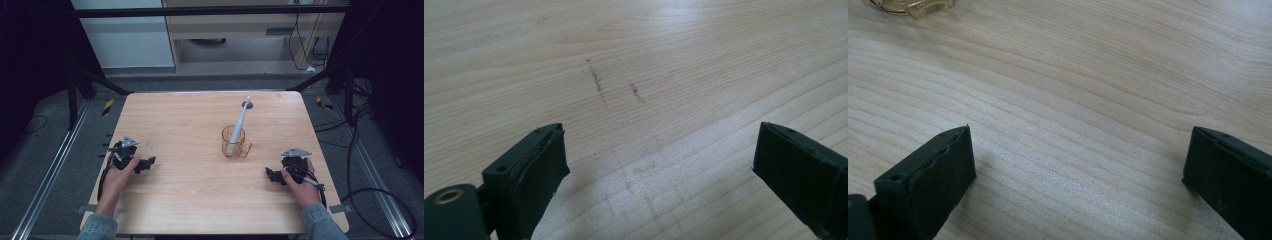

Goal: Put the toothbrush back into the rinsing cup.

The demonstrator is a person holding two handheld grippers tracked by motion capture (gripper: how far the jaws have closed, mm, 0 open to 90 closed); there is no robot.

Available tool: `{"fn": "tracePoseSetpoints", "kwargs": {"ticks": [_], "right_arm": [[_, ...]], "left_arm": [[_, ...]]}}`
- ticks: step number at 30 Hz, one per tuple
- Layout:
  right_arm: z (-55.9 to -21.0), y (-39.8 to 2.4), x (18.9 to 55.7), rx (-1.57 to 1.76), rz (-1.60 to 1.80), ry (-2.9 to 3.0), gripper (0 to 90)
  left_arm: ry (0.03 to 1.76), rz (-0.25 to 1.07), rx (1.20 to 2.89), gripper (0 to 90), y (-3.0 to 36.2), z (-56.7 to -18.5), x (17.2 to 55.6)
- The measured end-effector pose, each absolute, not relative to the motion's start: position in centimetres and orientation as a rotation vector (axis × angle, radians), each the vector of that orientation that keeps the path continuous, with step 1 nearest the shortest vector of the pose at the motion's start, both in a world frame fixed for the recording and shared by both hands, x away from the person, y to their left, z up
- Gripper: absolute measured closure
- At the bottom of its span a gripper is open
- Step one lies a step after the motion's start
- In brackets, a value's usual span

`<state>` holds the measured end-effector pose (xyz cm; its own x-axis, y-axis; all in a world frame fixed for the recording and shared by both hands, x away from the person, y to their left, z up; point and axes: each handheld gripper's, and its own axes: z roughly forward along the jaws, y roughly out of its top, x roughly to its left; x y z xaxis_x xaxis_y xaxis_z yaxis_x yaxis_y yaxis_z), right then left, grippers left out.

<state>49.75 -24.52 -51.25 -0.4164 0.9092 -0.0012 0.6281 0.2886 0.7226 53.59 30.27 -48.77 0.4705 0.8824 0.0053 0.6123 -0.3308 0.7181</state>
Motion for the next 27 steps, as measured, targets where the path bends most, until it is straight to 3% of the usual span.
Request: {"fn": "tracePoseSetpoints", "kwargs": {"ticks": [27], "right_arm": [[-51.2, -24.5, 49.7, 1.378, 0.917, 2.149, 0.3]], "left_arm": [[1.240, 0.525, 2.082, 6.1, 30.0, -50.3, 54.0]]}}
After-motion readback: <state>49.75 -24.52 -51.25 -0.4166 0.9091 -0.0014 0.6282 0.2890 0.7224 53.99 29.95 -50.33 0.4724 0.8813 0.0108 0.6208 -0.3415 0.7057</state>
